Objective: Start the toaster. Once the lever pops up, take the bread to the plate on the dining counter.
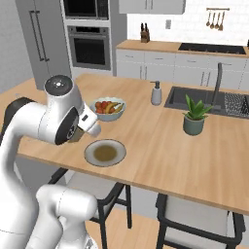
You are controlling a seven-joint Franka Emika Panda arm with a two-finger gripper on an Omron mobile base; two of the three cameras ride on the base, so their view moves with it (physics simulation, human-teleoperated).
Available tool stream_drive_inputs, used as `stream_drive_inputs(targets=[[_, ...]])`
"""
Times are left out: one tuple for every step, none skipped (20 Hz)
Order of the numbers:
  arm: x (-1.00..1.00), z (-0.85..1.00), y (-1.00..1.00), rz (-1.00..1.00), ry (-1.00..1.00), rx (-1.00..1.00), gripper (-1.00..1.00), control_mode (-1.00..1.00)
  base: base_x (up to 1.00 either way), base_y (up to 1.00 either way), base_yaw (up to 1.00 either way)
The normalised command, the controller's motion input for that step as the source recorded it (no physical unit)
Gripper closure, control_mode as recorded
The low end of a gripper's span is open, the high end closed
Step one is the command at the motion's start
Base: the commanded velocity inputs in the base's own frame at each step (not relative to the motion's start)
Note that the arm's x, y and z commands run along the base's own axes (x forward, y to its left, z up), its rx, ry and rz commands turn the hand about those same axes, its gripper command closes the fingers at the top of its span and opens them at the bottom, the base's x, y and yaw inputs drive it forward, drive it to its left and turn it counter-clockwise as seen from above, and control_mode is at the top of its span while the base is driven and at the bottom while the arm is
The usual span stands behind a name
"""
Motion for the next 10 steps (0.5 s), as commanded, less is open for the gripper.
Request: stream_drive_inputs(targets=[[0.86, -0.67, 0.00, 0.11, 0.00, 0.02, 1.00, -1.00, 0.00, 0.00, 0.00], [0.84, -0.70, 0.00, 0.11, 0.00, 0.01, 1.00, -1.00, 0.00, 0.00, 0.00], [0.85, -0.73, 0.00, 0.09, 0.00, 0.00, 1.00, -1.00, 0.00, 0.00, 0.00], [0.83, -0.75, 0.00, 0.08, 0.00, 0.00, 1.00, -1.00, 0.00, 0.00, 0.00], [0.79, -0.81, 0.00, 0.06, -0.02, 0.00, 1.00, -1.00, 0.00, 0.00, 0.00], [0.75, -0.83, 0.00, 0.05, -0.03, 0.00, 1.00, -1.00, 0.00, 0.00, 0.00], [0.74, -0.84, 0.00, 0.05, -0.02, 0.00, 1.00, -1.00, 0.00, 0.00, 0.00], [0.71, -0.89, 0.00, 0.05, -0.02, 0.00, 1.00, -1.00, 0.00, 0.00, 0.00], [0.71, -0.96, 0.00, 0.06, 0.00, 0.00, 1.00, -1.00, 0.00, 0.00, 0.00], [0.67, -0.96, 0.00, 0.08, 0.00, 0.00, 1.00, -1.00, 0.00, 0.00, 0.00]])
